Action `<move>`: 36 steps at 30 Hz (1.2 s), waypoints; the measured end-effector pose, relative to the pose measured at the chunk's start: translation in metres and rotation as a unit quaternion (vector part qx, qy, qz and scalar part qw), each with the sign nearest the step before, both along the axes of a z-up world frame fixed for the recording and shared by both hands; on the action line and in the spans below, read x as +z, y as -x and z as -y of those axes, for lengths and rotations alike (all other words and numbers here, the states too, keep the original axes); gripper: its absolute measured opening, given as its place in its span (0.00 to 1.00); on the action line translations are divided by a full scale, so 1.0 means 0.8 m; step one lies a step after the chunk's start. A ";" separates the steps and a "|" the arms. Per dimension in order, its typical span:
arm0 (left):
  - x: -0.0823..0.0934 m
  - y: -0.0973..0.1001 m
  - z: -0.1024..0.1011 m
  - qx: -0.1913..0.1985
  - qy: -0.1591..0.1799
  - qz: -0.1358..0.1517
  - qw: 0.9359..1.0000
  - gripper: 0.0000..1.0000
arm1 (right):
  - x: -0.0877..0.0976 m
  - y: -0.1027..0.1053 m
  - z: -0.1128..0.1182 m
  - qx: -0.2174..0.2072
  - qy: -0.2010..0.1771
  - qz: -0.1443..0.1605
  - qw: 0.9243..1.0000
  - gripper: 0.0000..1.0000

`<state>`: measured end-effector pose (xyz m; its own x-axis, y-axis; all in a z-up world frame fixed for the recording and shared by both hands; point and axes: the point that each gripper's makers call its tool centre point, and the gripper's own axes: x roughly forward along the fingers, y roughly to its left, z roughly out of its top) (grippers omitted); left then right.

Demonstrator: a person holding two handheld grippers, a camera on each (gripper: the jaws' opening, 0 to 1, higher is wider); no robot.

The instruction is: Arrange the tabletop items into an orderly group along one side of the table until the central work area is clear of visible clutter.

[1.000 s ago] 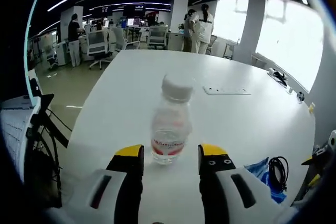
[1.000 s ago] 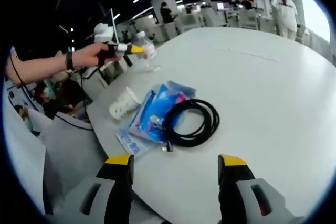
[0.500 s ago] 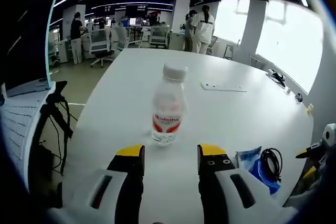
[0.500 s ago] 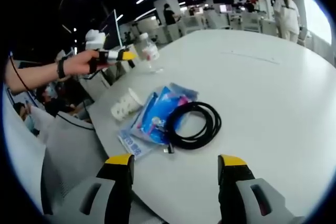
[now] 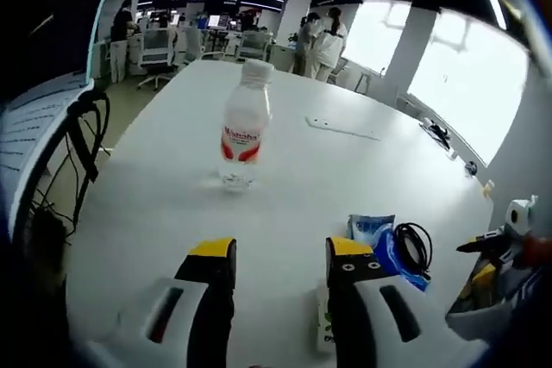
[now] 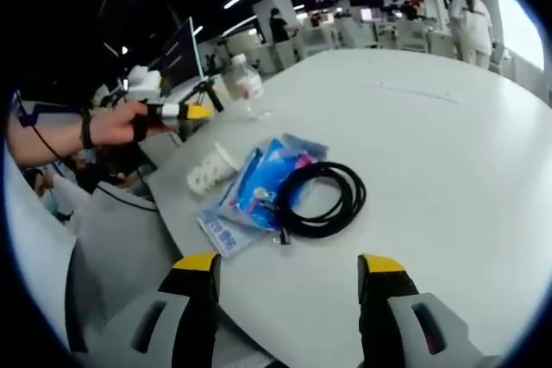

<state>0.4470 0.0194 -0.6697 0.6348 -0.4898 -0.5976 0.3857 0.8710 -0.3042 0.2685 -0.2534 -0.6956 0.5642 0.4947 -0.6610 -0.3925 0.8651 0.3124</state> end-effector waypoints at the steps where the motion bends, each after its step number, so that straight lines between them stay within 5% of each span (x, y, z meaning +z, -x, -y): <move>1: -0.002 0.005 0.002 -0.004 -0.001 -0.001 1.000 0.41 | 0.000 0.000 0.000 0.000 0.000 0.000 1.000 0.65; 8: -0.010 0.042 0.022 -0.032 0.037 -0.027 0.998 0.42 | 0.001 0.003 0.002 -0.003 -0.003 0.001 1.000 0.65; 16: -0.034 0.078 0.037 -0.073 0.037 -0.055 0.995 0.48 | -0.002 0.009 0.001 -0.005 -0.005 -0.001 1.000 0.65; 36: -0.061 0.094 0.045 -0.093 0.044 -0.088 0.991 0.49 | -0.002 0.015 -0.002 -0.009 -0.009 -0.001 1.000 0.65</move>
